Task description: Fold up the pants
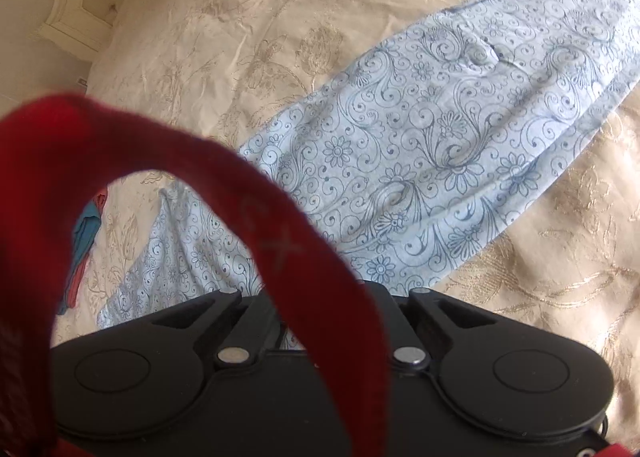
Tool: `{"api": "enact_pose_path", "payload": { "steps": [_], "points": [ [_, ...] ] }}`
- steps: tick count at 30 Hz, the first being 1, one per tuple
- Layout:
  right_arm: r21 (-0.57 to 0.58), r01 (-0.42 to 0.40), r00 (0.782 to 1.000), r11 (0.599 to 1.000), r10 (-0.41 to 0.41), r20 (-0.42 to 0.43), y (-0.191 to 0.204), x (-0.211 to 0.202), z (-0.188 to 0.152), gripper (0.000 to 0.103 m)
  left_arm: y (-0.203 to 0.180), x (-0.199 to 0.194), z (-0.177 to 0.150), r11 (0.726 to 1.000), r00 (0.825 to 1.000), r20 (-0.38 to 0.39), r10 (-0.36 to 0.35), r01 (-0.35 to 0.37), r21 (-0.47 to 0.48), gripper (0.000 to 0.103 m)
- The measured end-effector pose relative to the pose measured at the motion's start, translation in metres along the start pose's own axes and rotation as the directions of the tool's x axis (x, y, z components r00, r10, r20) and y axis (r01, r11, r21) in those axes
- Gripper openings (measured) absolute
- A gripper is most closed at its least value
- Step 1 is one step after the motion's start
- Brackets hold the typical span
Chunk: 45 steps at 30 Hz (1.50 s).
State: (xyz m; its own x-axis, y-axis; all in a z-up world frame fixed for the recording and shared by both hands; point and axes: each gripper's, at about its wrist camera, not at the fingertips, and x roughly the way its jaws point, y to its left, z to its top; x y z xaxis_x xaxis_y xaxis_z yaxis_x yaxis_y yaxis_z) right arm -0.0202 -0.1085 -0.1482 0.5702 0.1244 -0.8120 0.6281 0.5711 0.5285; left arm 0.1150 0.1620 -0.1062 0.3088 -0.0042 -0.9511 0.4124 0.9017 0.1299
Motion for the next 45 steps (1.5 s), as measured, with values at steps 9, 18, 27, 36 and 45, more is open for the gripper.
{"api": "enact_pose_path", "payload": {
  "steps": [9,18,27,36,45],
  "points": [
    [-0.083,0.086,0.995,0.993,-0.091,-0.051,-0.001,-0.001,-0.019,0.006,-0.036,0.006,0.019,0.999,1.0,0.018,-0.026,0.025,0.038,0.003],
    [-0.112,0.078,0.997,0.991,-0.079,-0.003,-0.009,-0.019,-0.012,0.016,-0.083,0.033,0.042,0.996,0.999,0.001,-0.054,0.054,0.064,0.003],
    [-0.031,0.054,0.997,0.998,-0.055,-0.044,-0.029,-0.006,0.006,0.035,-0.094,0.06,0.028,0.991,0.997,-0.079,-0.017,0.027,0.127,0.003],
    [0.031,0.044,0.999,0.999,-0.044,-0.002,-0.026,-0.007,0.01,0.006,-0.091,0.051,0.034,0.993,0.997,-0.077,-0.017,0.026,0.115,0.003],
    [-0.027,0.126,0.991,0.992,-0.127,-0.045,-0.029,-0.006,-0.001,0.005,-0.094,0.036,0.049,0.995,1.0,0.006,-0.02,0.019,0.094,0.003]
  ]
}}
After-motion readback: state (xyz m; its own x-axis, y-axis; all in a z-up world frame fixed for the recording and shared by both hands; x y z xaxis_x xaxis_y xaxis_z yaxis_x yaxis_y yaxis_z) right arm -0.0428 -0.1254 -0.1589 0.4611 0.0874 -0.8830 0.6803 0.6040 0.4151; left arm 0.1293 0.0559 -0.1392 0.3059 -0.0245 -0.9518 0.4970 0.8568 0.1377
